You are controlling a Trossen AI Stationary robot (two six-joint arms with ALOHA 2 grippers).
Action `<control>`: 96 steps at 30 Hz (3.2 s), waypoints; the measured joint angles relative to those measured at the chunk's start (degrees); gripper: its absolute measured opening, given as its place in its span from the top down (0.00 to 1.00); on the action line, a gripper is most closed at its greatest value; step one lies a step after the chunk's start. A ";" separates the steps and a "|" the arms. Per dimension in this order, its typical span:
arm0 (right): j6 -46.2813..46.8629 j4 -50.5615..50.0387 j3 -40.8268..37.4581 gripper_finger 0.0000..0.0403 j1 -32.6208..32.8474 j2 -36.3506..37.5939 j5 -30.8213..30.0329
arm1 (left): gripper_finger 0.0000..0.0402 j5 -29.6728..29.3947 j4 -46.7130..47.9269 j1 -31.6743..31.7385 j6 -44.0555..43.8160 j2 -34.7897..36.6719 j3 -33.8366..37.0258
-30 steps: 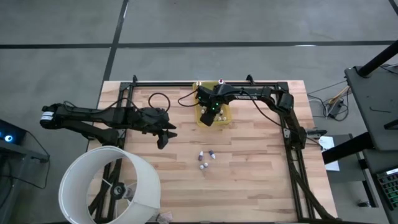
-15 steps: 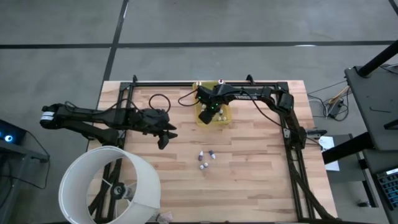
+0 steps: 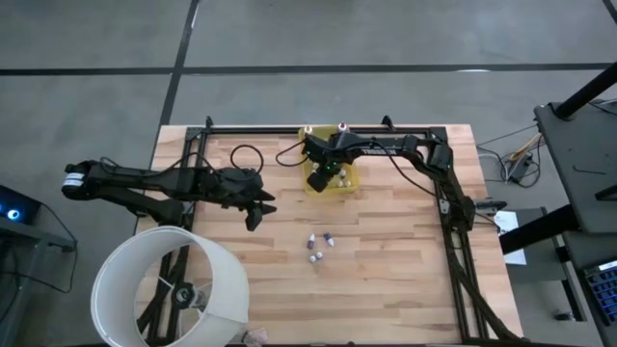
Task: Pick & Place food coloring
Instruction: Put the right small dark green food coloring bottle into the yellow bin, then put the small purple food coloring bottle into the yellow bin
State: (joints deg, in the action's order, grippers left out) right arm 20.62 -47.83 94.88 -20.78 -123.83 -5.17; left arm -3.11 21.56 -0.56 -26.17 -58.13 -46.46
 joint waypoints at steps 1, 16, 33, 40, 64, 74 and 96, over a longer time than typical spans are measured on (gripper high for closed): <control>0.02 0.04 0.13 0.84 0.00 0.00 -0.12 | 0.60 0.00 0.00 0.01 0.00 0.00 0.00; -1.13 0.98 0.17 0.67 0.00 0.00 -0.39 | 0.60 0.02 -0.09 -0.01 0.00 0.00 0.00; 0.44 -2.39 0.21 0.50 0.33 4.52 2.21 | 0.60 0.02 -0.13 0.00 0.02 0.02 0.00; 1.90 -4.54 0.36 0.50 1.87 10.80 12.54 | 0.60 0.04 -0.15 0.01 0.02 0.04 0.00; 19.71 -6.09 -3.05 0.50 30.33 21.35 -0.46 | 0.60 -1.89 -1.23 0.01 -0.87 0.04 0.00; 32.07 -6.58 -6.21 0.50 37.31 20.09 -8.53 | 0.60 -1.73 -2.54 0.01 -1.73 0.04 0.01; 34.06 -7.44 -7.13 0.50 40.06 29.17 -11.44 | 0.60 9.03 2.98 0.07 -1.48 -19.49 -10.54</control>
State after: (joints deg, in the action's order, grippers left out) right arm 54.69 -55.28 87.74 19.29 -94.66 -16.61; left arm 5.91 24.54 -0.49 -27.65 -77.62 -57.00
